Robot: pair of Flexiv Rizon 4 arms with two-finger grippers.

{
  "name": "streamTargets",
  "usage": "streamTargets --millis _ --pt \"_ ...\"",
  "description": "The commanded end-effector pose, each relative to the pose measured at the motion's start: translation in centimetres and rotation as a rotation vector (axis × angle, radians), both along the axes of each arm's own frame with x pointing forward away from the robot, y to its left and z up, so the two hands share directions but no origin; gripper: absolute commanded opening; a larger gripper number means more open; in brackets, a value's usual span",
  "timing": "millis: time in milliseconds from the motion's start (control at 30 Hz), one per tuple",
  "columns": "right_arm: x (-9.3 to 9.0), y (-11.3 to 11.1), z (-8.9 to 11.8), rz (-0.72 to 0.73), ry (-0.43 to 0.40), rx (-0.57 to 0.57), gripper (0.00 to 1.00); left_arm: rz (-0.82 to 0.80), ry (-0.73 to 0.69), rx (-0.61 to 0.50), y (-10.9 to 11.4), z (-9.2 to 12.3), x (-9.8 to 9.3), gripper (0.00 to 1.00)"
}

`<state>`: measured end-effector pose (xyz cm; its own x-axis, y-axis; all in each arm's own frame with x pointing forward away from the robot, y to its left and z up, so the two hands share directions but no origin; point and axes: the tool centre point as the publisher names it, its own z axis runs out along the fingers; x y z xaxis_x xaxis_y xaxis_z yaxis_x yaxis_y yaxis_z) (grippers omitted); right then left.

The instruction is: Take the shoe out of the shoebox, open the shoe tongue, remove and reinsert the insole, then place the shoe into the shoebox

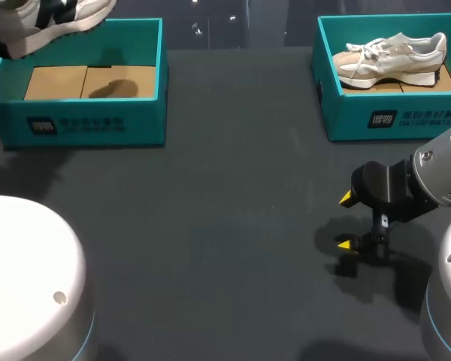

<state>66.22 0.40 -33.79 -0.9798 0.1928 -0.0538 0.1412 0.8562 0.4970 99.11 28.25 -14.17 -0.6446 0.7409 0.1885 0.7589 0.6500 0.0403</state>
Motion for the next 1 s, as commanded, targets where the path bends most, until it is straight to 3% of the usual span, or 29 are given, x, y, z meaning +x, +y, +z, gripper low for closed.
streamTargets --millis 33,133,200,433,800,1000 --pt "-0.2 0.0 0.0 -0.001 -0.003 0.0 1.0 0.002 0.017 -0.007 0.1 0.3 0.7 0.0" --pt "-0.2 0.0 0.0 -0.001 -0.003 0.0 1.0 0.002 0.017 -0.007 0.1 0.3 0.7 0.0" --pt "-0.2 0.0 0.0 -0.001 -0.003 0.0 1.0 -0.077 0.031 -0.035 0.4 0.0 1.3 0.0" --pt "-0.2 0.0 0.0 -0.001 -0.003 0.0 1.0 -0.415 0.06 0.021 2.4 -1.3 4.4 0.0" --pt "-0.2 0.0 0.0 -0.001 -0.003 0.0 1.0 -0.418 0.07 0.022 2.8 -1.5 4.9 0.0" --pt "-0.2 0.0 0.0 -0.001 -0.003 0.0 1.0 -0.506 0.077 0.089 2.3 -4.1 6.8 0.0"
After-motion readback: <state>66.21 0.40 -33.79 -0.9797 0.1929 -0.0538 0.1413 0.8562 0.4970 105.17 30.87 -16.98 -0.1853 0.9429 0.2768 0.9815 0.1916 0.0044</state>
